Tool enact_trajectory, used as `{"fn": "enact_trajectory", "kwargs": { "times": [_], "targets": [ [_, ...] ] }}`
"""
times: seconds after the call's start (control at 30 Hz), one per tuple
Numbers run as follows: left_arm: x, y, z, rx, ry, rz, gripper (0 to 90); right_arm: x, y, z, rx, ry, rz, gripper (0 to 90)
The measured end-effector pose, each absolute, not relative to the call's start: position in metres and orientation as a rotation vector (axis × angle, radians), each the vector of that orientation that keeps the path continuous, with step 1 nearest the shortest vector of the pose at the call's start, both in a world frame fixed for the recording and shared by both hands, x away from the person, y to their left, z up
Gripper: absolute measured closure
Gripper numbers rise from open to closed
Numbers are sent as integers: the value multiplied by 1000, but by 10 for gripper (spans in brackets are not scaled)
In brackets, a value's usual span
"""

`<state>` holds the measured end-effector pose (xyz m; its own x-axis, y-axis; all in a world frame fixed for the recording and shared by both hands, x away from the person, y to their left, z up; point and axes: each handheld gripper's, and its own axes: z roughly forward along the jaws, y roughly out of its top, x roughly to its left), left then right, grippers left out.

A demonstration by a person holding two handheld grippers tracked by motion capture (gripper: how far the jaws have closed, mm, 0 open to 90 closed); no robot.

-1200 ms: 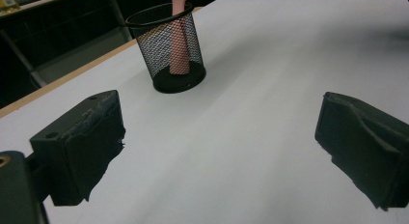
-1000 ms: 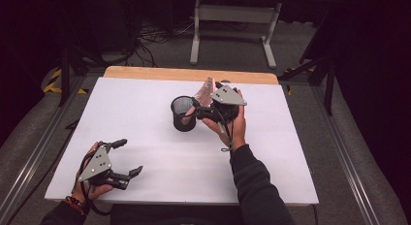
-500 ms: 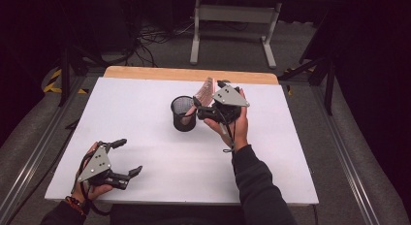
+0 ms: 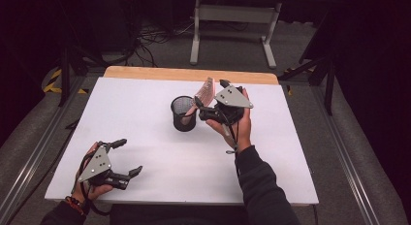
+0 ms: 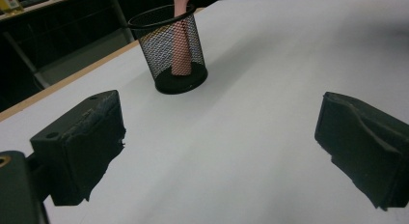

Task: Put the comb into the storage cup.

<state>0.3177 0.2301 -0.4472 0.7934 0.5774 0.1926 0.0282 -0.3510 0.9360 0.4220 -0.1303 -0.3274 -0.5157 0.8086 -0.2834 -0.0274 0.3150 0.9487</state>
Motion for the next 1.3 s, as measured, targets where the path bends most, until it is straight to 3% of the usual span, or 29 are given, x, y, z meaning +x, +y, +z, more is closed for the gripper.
{"fn": "enact_trajectory", "kwargs": {
  "times": [1.3],
  "targets": [
    [317, 230, -447, 1860, 463, 611, 45, 395, -148, -321, 628, 1795, 1241, 90]
  ]
}}
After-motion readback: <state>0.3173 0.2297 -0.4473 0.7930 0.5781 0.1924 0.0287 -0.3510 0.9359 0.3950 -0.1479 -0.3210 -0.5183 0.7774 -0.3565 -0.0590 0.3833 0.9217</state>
